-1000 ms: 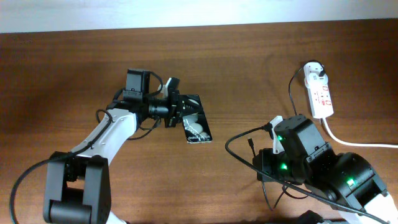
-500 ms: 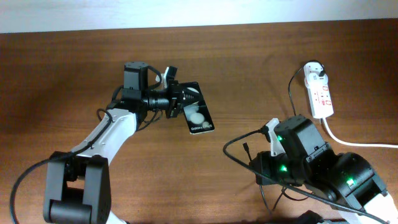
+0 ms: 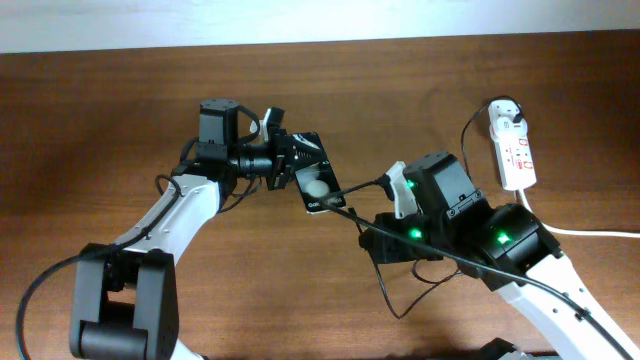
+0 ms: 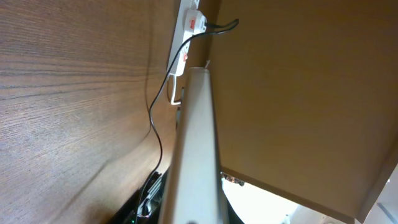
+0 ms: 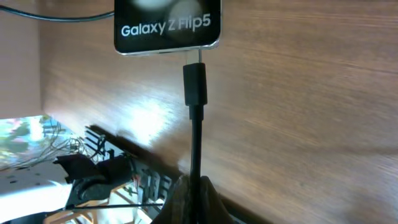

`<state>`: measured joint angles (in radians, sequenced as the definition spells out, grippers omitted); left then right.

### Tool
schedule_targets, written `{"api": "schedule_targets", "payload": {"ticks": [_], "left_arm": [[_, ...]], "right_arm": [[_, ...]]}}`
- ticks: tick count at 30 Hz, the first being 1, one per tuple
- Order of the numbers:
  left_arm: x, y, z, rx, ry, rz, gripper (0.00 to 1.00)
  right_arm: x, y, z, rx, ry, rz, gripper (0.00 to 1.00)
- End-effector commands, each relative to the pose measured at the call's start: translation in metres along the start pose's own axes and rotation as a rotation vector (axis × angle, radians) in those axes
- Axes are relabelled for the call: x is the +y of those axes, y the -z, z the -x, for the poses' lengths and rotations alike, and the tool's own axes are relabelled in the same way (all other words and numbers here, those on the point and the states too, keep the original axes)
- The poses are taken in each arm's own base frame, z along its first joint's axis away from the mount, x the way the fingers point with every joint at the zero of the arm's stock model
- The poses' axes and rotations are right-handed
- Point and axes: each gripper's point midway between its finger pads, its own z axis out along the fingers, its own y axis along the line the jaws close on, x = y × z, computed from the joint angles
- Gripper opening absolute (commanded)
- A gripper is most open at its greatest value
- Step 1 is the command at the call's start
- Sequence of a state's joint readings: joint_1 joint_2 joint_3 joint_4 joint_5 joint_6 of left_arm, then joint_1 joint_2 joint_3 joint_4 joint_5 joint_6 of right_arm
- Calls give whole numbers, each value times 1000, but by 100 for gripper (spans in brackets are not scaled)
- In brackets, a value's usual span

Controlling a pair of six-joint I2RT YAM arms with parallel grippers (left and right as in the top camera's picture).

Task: Plug charger to phone and switch on socket
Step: 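Carry the plug toward the phone's bottom port held by the left gripper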

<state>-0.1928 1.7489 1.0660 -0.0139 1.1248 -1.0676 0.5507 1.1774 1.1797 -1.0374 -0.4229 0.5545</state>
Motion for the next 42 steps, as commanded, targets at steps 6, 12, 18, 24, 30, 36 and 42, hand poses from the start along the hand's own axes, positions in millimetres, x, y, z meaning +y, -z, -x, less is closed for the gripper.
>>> {"api": "schedule_targets", "payload": {"ticks": [6, 12, 18, 24, 30, 36, 42], "left_arm": [[-9, 3, 1, 9, -10, -20, 0], [-11, 3, -4, 37, 2, -35, 0], [-12, 3, -6, 48, 67, -38, 0], [-34, 4, 8, -5, -25, -93, 0], [-36, 3, 2, 27, -27, -104, 0], [-36, 4, 1, 37, -28, -107, 0], [-36, 4, 1, 37, -28, -107, 0]], "right_arm": [[6, -2, 0, 10, -56, 24, 4], [13, -2, 5, -5, -70, 57, 4], [5, -23, 11, 36, -90, 29, 4], [5, -25, 12, 37, -90, 28, 4], [9, -25, 19, 9, -47, 47, 4], [10, -25, 20, 6, -35, 51, 4], [17, -25, 22, 2, -24, 83, 4]]}}
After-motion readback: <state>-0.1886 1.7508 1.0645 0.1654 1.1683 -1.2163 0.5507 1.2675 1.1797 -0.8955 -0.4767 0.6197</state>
